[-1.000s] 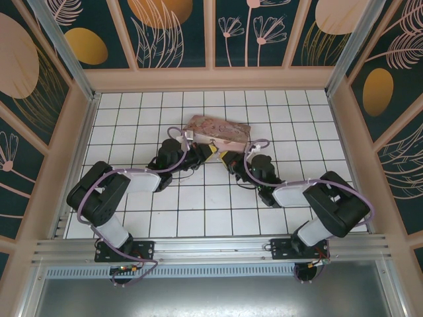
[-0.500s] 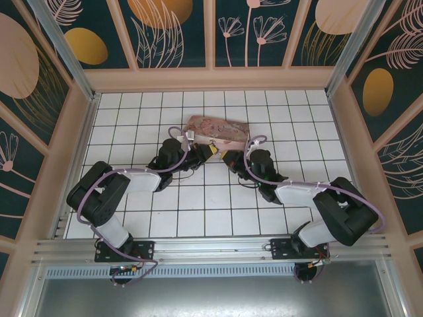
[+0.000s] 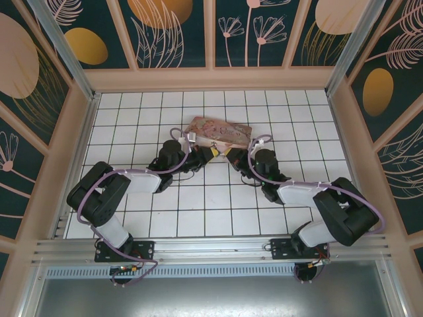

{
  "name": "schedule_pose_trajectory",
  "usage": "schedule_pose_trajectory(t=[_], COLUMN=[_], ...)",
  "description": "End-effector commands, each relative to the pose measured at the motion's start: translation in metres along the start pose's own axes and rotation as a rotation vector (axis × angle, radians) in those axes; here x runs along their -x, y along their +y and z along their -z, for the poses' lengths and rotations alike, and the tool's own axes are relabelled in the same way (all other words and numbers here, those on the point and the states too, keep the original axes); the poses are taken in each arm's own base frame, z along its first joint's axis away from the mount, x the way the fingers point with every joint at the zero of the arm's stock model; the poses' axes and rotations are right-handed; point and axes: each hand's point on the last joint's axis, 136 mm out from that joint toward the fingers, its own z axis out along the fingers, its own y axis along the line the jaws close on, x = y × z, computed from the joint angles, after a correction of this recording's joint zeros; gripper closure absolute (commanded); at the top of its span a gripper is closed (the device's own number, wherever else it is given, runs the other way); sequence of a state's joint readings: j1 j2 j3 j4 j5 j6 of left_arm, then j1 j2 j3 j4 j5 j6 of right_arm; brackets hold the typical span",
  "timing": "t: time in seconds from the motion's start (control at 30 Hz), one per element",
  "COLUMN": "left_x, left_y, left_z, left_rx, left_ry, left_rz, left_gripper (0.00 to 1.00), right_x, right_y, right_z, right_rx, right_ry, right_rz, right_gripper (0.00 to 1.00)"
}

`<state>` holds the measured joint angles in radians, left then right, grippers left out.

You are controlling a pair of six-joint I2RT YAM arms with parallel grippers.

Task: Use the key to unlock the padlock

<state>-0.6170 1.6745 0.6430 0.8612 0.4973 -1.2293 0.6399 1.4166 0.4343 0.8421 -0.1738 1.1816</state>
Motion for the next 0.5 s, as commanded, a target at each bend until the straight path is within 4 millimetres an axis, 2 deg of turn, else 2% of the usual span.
schedule_pose_trajectory(t=[0.0, 0.47], left_x=[-0.026, -0.014], left_y=[-0.016, -0.030], left_z=[-0.002, 0.005], left_rx=[-0.074, -0.135], left_ry=[0.103, 0.026], left_rz=[0.018, 0.105], left_gripper=[1.00, 1.00], right_x=[-0.011, -0.031], right_y=[0.037, 0.014], right_z=[0.003, 0.009], right_rx=[0.150, 0.123], right_ry=[-0.014, -0.114], right_rz=[-0.017, -0.213], right_gripper=[1.00, 1.00])
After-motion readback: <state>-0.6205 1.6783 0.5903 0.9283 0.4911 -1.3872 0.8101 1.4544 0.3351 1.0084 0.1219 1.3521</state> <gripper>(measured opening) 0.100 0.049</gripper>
